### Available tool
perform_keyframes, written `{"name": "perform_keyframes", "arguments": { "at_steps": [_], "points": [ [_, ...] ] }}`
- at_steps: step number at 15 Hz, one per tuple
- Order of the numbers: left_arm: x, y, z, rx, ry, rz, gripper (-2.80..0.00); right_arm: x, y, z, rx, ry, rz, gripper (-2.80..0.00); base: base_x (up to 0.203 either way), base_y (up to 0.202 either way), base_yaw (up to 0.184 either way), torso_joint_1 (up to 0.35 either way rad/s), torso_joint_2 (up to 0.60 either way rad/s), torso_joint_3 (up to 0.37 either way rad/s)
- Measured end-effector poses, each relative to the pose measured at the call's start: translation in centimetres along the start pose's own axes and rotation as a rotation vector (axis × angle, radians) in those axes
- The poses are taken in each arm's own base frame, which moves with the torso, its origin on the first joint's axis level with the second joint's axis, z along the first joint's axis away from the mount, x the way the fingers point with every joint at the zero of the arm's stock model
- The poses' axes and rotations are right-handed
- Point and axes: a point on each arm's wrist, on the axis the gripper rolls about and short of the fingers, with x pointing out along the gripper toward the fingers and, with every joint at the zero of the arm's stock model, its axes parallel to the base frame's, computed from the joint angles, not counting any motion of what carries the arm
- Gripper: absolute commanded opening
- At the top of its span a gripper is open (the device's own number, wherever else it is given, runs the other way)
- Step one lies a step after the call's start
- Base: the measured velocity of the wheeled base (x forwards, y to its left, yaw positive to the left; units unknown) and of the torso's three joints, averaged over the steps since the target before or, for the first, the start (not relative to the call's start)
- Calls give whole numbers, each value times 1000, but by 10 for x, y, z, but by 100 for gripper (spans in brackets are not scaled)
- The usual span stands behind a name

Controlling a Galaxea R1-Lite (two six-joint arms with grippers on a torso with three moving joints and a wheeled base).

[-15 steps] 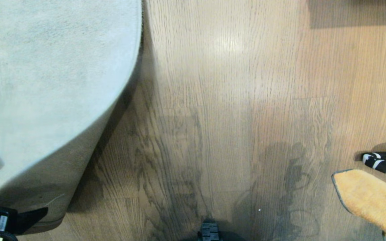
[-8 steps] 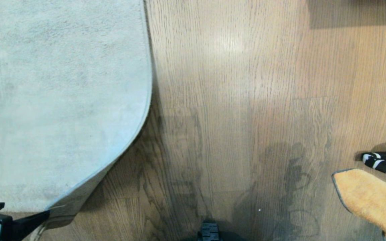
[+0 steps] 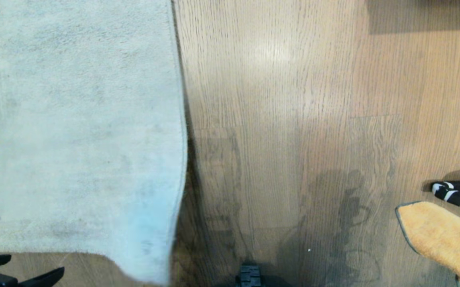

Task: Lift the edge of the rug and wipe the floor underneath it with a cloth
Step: Lay down the carpet

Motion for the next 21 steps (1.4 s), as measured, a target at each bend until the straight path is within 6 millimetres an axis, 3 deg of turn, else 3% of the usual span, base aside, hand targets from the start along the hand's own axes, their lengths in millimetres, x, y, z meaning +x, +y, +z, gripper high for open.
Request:
{"name": "perform_keyframes", "arguments": {
  "at_steps": [8, 9, 21],
  "points": [
    [-3, -5, -8, 21, 2, -35, 0, 0, 0, 0, 0, 0, 0, -280, 0, 0, 0, 0, 0, 0],
    [-3, -5, -9, 22, 5, -35, -280, 0, 0, 0, 0, 0, 0, -280, 0, 0, 0, 0, 0, 0],
    [5, -13, -35, 59, 105, -99, -280, 0, 0, 0, 0, 0, 0, -280, 0, 0, 0, 0, 0, 0]
  ]
}}
